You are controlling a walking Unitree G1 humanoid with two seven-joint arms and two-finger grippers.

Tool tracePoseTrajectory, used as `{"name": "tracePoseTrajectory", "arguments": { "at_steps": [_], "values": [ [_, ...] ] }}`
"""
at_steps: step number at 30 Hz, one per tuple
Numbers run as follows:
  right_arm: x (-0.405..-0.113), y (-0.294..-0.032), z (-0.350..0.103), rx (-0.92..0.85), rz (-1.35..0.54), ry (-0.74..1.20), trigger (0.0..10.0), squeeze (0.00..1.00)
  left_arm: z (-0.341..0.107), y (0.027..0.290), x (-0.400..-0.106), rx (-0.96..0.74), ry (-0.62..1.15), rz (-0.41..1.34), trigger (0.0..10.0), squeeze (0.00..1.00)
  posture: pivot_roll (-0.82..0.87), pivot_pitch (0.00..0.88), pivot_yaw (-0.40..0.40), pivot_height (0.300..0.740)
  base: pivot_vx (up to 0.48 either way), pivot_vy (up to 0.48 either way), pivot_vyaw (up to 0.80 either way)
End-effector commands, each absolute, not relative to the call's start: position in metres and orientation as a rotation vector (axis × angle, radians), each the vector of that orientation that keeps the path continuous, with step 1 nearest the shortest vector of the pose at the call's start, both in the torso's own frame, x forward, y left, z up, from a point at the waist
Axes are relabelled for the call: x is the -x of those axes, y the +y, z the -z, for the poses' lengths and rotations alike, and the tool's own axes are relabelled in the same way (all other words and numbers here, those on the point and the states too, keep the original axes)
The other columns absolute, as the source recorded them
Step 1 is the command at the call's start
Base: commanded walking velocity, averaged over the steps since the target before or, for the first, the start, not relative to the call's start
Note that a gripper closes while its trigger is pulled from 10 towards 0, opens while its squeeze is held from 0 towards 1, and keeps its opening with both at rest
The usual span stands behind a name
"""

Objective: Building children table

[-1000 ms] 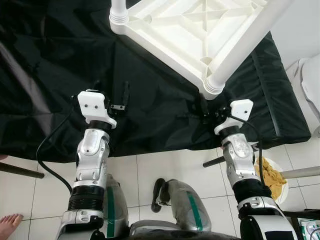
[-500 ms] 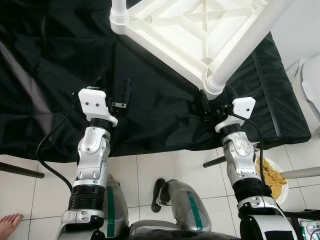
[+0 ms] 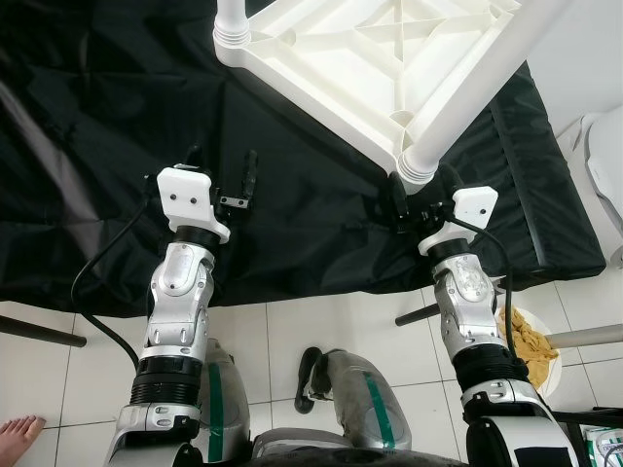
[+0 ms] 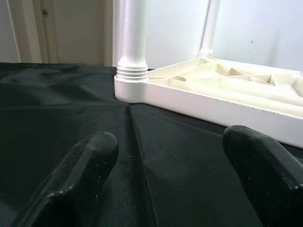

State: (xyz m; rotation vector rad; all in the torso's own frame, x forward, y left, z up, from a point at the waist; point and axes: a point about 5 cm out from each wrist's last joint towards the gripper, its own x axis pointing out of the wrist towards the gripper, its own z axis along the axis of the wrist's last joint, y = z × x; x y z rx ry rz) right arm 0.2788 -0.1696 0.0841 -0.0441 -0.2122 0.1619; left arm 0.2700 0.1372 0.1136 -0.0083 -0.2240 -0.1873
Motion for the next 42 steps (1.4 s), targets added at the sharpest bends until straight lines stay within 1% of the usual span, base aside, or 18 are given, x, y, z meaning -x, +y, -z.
{"name": "tracePoseTrajectory", "arguments": {
  "at_steps": [1,21,25,42],
  "values": [
    [-0.2782,-0.1746,-0.0797,0.033,-0.134,-0.188,10.0,0.0,-0.1127,0.1344,-0.2714,0.016,-0.216,0.161,10.0,0.0,0.11,0.047,-0.123,0.74,0.0,0.0,0.0],
    [-0.2767,-0.1774,-0.075,0.034,-0.114,-0.166,10.0,0.0,-0.111,0.131,-0.2712,0.004,-0.218,0.168,10.0,0.0,0.1,0.06,-0.123,0.74,0.0,0.0,0.0],
    [-0.2771,-0.1768,-0.0758,0.029,-0.109,-0.169,10.0,0.0,-0.1127,0.1278,-0.271,-0.006,-0.225,0.179,10.0,0.0,0.1,0.057,-0.117,0.74,0.0,0.0,0.0],
    [-0.279,-0.1745,-0.0759,0.027,-0.113,-0.171,10.0,0.0,-0.1126,0.1281,-0.2725,-0.018,-0.227,0.184,10.0,0.0,0.1,0.044,-0.111,0.74,0.0,0.0,0.0]
  ]
}}
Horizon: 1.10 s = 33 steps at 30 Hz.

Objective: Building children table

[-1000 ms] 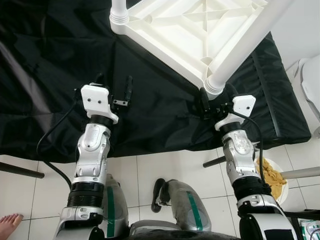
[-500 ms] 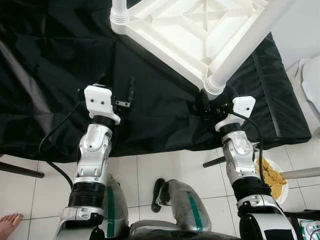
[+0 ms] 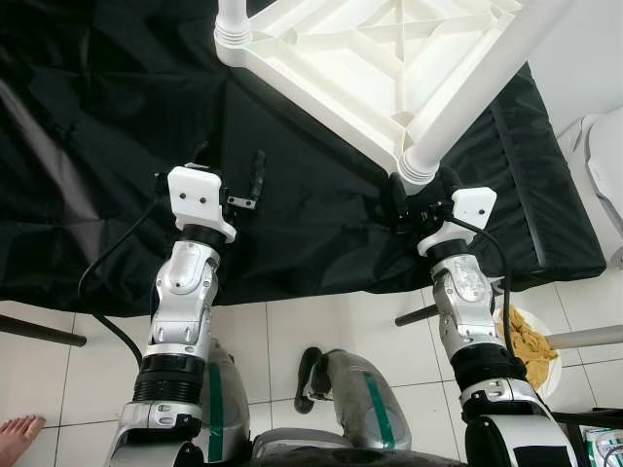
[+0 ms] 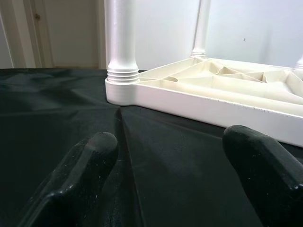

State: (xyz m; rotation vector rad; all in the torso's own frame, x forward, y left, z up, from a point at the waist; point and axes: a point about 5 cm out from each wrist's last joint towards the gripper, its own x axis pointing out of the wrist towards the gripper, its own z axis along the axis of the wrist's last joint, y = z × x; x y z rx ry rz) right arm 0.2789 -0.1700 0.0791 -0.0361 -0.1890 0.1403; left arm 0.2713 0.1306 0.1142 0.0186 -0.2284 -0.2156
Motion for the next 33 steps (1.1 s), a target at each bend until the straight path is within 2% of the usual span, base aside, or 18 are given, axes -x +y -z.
{"name": "tracePoseTrajectory", "arguments": {
  "at_steps": [1,16,33],
  "values": [
    [-0.279,-0.174,-0.076,0.028,-0.114,-0.171,10.0,0.0,-0.113,0.128,-0.273,-0.018,-0.228,0.185,10.0,0.0,0.1,0.04,-0.107,0.74,0.0,0.0,0.0],
    [-0.28,-0.171,-0.078,0.039,-0.093,-0.207,10.0,0.0,-0.117,0.124,-0.285,-0.038,-0.222,0.28,10.0,0.0,0.03,0.004,0.002,0.74,0.0,0.0,0.0],
    [-0.28,-0.162,-0.08,0.052,-0.103,-0.226,10.0,0.0,-0.112,0.118,-0.284,-0.033,-0.19,0.349,10.0,0.0,-0.02,0.018,0.074,0.74,0.0,0.0,0.0]
  ]
}}
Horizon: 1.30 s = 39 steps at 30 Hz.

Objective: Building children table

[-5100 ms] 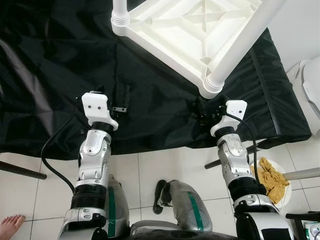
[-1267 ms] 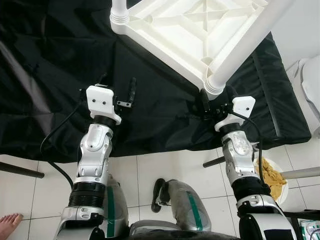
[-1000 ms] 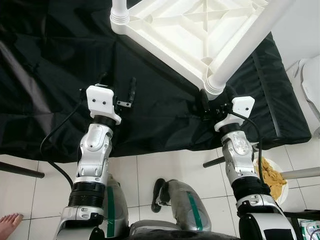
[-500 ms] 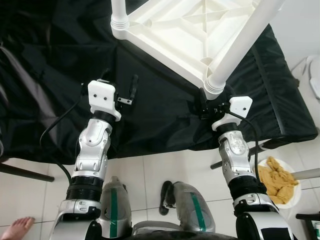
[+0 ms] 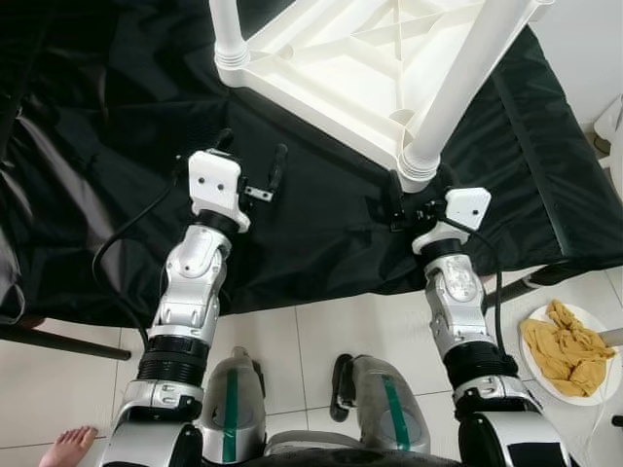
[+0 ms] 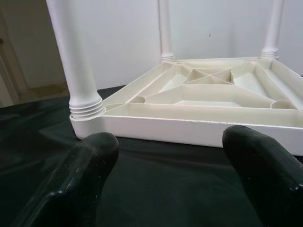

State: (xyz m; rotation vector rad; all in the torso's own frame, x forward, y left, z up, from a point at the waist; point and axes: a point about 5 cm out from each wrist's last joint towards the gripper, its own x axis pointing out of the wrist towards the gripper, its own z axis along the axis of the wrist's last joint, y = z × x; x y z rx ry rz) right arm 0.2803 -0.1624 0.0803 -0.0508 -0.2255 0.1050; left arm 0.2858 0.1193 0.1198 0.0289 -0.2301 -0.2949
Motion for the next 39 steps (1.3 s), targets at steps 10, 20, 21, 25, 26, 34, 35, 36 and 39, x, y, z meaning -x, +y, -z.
{"name": "tracePoseTrajectory", "arguments": {
  "at_steps": [10,20,21,25,26,34,35,36,39],
  "values": [
    [-0.282,-0.156,-0.08,0.053,-0.099,-0.238,10.0,0.0,-0.112,0.119,-0.284,-0.046,-0.174,0.392,10.0,0.0,-0.03,0.029,0.124,0.74,0.0,0.0,0.0],
    [-0.283,-0.156,-0.079,0.065,-0.093,-0.233,10.0,0.0,-0.114,0.118,-0.287,-0.057,-0.17,0.418,10.0,0.0,-0.03,0.024,0.149,0.74,0.0,0.0,0.0],
    [-0.284,-0.156,-0.079,0.067,-0.093,-0.234,10.0,0.0,-0.114,0.118,-0.288,-0.056,-0.171,0.418,10.0,0.0,-0.03,0.024,0.149,0.74,0.0,0.0,0.0],
    [-0.286,-0.156,-0.08,0.069,-0.091,-0.237,10.0,0.0,-0.116,0.118,-0.289,-0.058,-0.174,0.419,10.0,0.0,-0.03,0.021,0.147,0.74,0.0,0.0,0.0],
    [-0.287,-0.156,-0.08,0.068,-0.09,-0.238,10.0,0.0,-0.116,0.118,-0.29,-0.061,-0.177,0.418,10.0,0.0,-0.03,0.019,0.146,0.74,0.0,0.0,0.0],
    [-0.29,-0.157,-0.082,0.072,-0.08,-0.242,10.0,0.0,-0.118,0.12,-0.292,-0.059,-0.183,0.402,10.0,0.0,-0.02,0.019,0.12,0.74,0.0,0.0,0.0],
    [-0.29,-0.158,-0.083,0.071,-0.077,-0.241,10.0,0.0,-0.118,0.121,-0.292,-0.057,-0.186,0.392,10.0,0.0,-0.01,0.019,0.111,0.74,0.0,0.0,0.0],
    [-0.29,-0.159,-0.083,0.069,-0.075,-0.241,10.0,0.0,-0.118,0.122,-0.292,-0.054,-0.187,0.384,10.0,0.0,-0.01,0.019,0.108,0.74,0.0,0.0,0.0],
    [-0.29,-0.16,-0.083,0.074,-0.074,-0.24,10.0,0.0,-0.118,0.121,-0.291,-0.042,-0.191,0.368,10.0,0.0,0.0,0.02,0.09,0.74,0.0,0.0,0.0]
  ]
}}
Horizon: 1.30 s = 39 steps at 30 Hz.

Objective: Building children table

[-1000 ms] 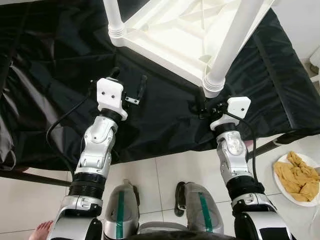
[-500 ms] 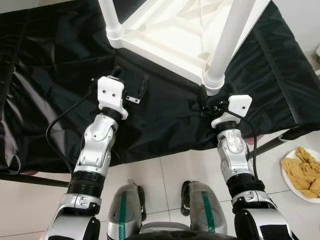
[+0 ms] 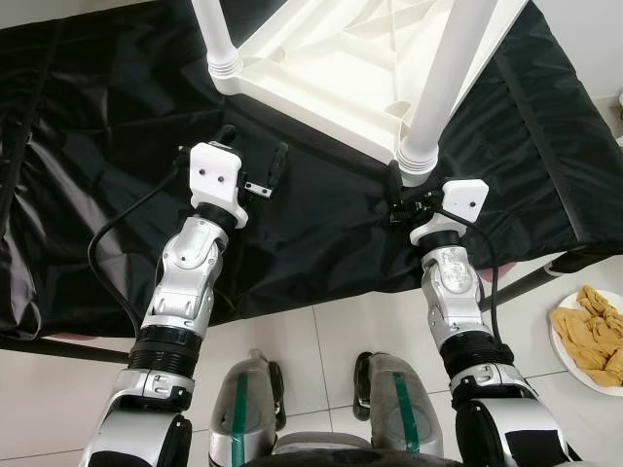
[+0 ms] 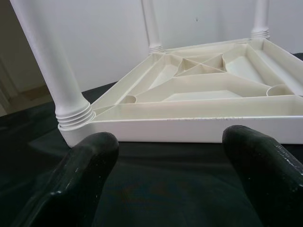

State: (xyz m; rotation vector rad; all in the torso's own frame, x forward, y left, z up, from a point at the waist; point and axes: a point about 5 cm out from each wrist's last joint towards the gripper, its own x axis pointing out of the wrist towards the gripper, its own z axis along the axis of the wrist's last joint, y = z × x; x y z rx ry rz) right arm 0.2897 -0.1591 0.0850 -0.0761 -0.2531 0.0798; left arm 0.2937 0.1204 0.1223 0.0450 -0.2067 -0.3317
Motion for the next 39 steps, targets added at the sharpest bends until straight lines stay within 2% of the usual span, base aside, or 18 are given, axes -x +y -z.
{"name": "tracePoseTrajectory", "arguments": {
  "at_steps": [1,8,15,31,36,39],
  "values": [
    [-0.29,-0.161,-0.082,0.077,-0.074,-0.239,10.0,0.0,-0.117,0.121,-0.29,-0.033,-0.192,0.363,10.0,0.0,0.0,0.024,0.076,0.74,0.0,0.0,0.0],
    [-0.29,-0.164,-0.085,0.074,-0.071,-0.238,10.0,0.0,-0.117,0.126,-0.289,-0.008,-0.199,0.327,10.0,0.0,0.02,0.034,0.032,0.74,0.0,0.0,0.0],
    [-0.291,-0.162,-0.086,0.073,-0.074,-0.238,10.0,0.0,-0.119,0.133,-0.291,0.002,-0.204,0.312,10.0,0.0,0.02,0.037,0.04,0.74,0.0,0.0,0.0],
    [-0.304,-0.16,-0.1,0.078,-0.075,-0.269,10.0,0.0,-0.124,0.134,-0.3,-0.013,-0.227,0.349,10.0,0.0,0.01,0.03,-0.002,0.74,0.0,0.0,0.0],
    [-0.303,-0.165,-0.102,0.078,-0.054,-0.274,10.0,0.0,-0.126,0.132,-0.303,0.0,-0.233,0.358,10.0,0.0,-0.01,0.038,0.011,0.74,0.0,0.0,0.0],
    [-0.301,-0.168,-0.101,0.084,-0.033,-0.275,10.0,0.0,-0.122,0.133,-0.304,-0.004,-0.211,0.354,10.0,0.0,-0.02,0.019,0.046,0.74,0.0,0.0,0.0]
  ]
}}
